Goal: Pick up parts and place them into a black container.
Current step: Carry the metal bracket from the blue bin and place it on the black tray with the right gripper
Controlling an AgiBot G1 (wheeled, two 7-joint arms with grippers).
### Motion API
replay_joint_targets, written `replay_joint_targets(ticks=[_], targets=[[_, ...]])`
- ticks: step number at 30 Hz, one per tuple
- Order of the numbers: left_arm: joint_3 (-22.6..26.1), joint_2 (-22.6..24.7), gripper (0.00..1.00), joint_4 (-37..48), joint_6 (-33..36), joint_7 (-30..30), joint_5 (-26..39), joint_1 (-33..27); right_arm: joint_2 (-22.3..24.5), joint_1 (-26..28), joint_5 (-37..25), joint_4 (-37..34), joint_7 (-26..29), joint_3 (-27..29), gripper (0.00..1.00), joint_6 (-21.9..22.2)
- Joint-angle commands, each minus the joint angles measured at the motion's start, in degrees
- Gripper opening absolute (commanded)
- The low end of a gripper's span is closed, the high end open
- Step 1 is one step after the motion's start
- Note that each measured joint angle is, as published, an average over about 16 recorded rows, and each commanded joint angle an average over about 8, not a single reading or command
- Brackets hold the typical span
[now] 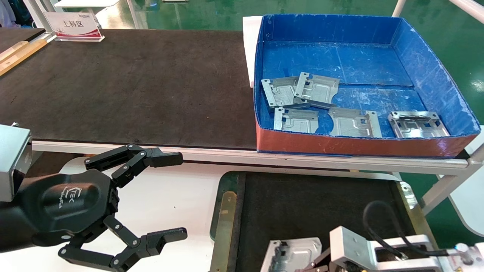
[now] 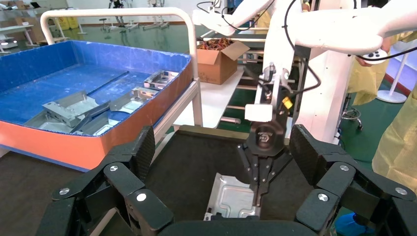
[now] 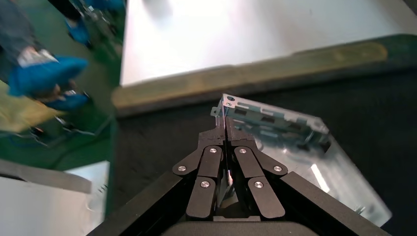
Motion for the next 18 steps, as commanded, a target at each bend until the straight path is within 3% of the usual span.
replay_joint_targets(ticks=[1, 18], targets=[[0.00, 0.00, 1.00, 0.00, 0.00, 0.00, 0.00, 0.00, -0.54, 0.29, -1.62, -0.86, -1.26, -0.45, 0.00, 0.38], [0.00, 0.00, 1.00, 0.00, 0.00, 0.00, 0.00, 0.00, -9.19, 8.08, -9.86, -13.86, -14.67, -3.04, 0.00, 2.10]])
